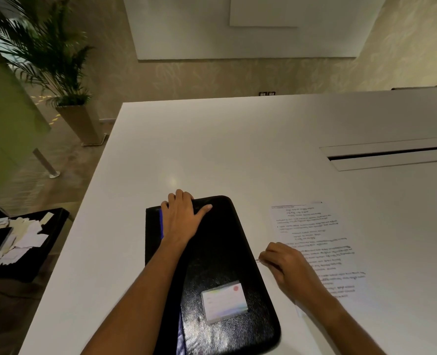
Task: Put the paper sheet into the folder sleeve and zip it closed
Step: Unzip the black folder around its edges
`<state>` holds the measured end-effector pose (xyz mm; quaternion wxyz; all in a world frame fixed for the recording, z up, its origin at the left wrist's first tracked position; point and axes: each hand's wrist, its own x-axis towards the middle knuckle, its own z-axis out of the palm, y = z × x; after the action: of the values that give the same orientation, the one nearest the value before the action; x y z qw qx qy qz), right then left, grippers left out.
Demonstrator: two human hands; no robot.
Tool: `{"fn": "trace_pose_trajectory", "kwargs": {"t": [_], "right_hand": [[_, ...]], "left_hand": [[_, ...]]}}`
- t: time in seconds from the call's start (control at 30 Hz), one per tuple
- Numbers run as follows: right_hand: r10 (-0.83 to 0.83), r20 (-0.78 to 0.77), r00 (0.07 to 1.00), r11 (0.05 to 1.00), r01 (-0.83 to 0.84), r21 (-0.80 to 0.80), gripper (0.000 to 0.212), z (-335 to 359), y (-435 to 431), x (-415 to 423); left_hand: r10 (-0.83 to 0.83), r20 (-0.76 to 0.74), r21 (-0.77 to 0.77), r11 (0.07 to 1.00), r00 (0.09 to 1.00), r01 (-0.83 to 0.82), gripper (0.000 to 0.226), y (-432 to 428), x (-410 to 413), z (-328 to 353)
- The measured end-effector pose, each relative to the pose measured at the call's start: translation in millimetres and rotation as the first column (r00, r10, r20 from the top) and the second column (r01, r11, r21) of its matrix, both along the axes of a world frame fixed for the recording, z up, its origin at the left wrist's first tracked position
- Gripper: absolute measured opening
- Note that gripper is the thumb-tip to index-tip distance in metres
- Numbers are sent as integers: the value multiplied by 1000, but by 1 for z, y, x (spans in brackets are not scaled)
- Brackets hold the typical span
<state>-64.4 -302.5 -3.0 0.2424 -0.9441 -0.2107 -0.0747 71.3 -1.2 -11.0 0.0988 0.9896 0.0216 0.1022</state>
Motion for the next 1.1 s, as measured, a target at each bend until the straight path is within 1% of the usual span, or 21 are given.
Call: {"fn": "trace_pose_trajectory", "kwargs": {"t": [0.1,0.17,0.23,0.27,0.3,0.33,0.37,0.4,0.43,0.47,0.57,0.67,0.9,1.1], "right_hand": [[-46,0,999,998,46,39,8,0,2,-18],[-91,-5,996,994,91,65,7,-1,5,-26],[-134,-9,991,987,134,92,6,-2,9,-30],[-147,-11,989,983,147,107,6,-2,11,-31],[-155,-12,988,980,155,120,6,-2,14,-31],[-162,-11,987,978,162,131,6,-2,16,-31],[-166,-12,986,976,167,137,7,-3,18,-31],[-169,-12,986,975,169,141,7,-4,20,-31],[-172,-11,985,975,172,144,10,-5,21,-31],[-179,-8,984,973,178,146,13,-6,23,-32],[-205,-1,979,968,203,150,15,-7,25,-36],[-221,-4,975,965,219,142,16,-7,26,-41],[-256,-36,966,952,258,164,17,-2,24,-66],[-315,-43,948,931,317,181,17,-1,21,-105]], "left_hand": [[-15,9,42,999,1000,14,83,-2,-1,1],[-64,14,75,995,998,63,79,-4,-5,5],[-188,9,83,979,982,186,73,-13,-14,13],[-284,3,66,957,959,283,70,-19,-23,16],[-398,-7,42,916,917,398,67,-28,-35,17],[-522,-23,23,852,853,522,64,-37,-50,16],[-637,-43,13,770,770,638,62,-45,-68,11],[-723,-64,11,688,688,725,60,-52,-85,5],[-771,-83,6,633,631,774,60,-57,-101,-1],[-785,-102,-7,615,611,789,61,-60,-112,-5],[-760,-152,-11,641,632,767,68,-60,-126,-8],[-758,-167,16,638,631,770,67,-59,-126,-6],[-762,-114,43,637,637,770,62,-59,-124,-14],[-764,-75,29,641,641,767,56,-59,-123,-20]]}}
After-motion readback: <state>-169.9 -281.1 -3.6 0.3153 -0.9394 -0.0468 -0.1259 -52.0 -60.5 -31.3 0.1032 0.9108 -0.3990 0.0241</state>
